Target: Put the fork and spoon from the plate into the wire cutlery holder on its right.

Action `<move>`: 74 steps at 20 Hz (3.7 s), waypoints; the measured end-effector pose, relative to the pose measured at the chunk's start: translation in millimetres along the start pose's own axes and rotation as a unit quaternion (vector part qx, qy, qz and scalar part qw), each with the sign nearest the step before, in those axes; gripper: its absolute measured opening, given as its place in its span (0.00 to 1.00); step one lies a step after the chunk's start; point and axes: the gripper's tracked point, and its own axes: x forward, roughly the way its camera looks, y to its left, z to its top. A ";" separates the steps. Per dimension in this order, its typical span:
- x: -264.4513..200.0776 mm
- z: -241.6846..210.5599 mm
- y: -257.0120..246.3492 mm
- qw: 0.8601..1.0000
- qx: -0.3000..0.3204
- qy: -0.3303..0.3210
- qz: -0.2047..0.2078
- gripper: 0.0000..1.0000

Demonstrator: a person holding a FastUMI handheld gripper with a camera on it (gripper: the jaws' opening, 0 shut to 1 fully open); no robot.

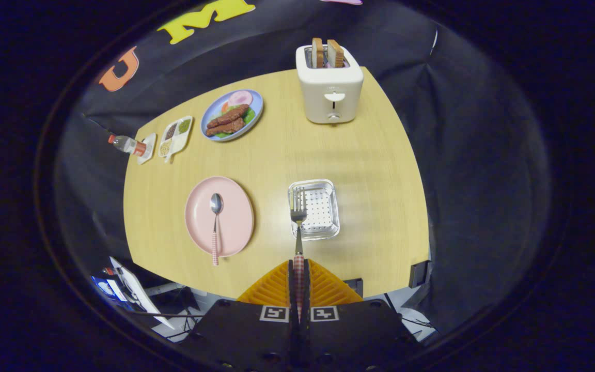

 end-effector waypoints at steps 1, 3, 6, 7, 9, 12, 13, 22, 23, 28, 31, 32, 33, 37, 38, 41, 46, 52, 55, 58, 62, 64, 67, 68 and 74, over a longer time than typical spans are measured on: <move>3.6 1.0 -1.6 1.000 0.002 0.011 0.001 0.01; 14.4 7.1 -6.7 1.000 -0.003 0.029 -0.003 0.00; 30.6 11.4 -12.6 0.998 -0.012 0.068 -0.005 0.00; 36.9 13.4 -13.9 0.997 -0.007 0.080 -0.006 0.00; 46.7 18.2 -14.3 0.995 -0.003 0.096 -0.004 0.00; 57.0 26.5 -13.1 0.994 -0.005 0.109 -0.005 0.00; 61.5 27.6 -10.9 0.993 -0.003 0.115 0.000 0.01; 66.8 46.9 -9.5 0.997 -0.001 0.083 0.005 0.10; 63.7 50.8 -10.2 0.998 -0.004 0.065 0.003 0.20; 38.8 77.3 -12.6 0.997 -0.038 -0.068 -0.008 0.57; 14.3 83.6 -5.7 0.984 -0.066 -0.166 -0.023 0.92; 4.7 83.2 0.1 0.977 -0.073 -0.199 -0.025 0.95; -3.5 78.7 8.8 0.970 -0.079 -0.229 -0.024 0.97; -30.3 55.6 50.1 0.937 -0.113 -0.331 -0.021 0.97; -31.2 45.8 63.0 0.930 -0.125 -0.345 -0.017 0.97; -28.5 21.5 98.2 0.916 -0.145 -0.375 -0.010 0.96; 16.7 -14.0 154.9 0.918 -0.125 -0.377 0.015 0.96; 91.9 -36.3 200.7 0.928 -0.121 -0.353 0.017 0.97; 123.3 -42.5 212.2 0.934 -0.122 -0.334 0.007 0.97; 146.0 -40.3 217.4 0.939 -0.118 -0.322 0.000 0.96; 171.7 -37.5 215.2 0.948 -0.105 -0.302 -0.011 0.76; 182.3 -38.2 215.1 0.952 -0.101 -0.288 -0.013 0.71; 195.0 -40.8 216.6 0.955 -0.106 -0.277 -0.015 0.62; 191.9 -40.9 216.2 0.955 -0.105 -0.277 -0.020 0.50; 203.2 -40.9 211.8 0.962 -0.089 -0.256 -0.022 0.12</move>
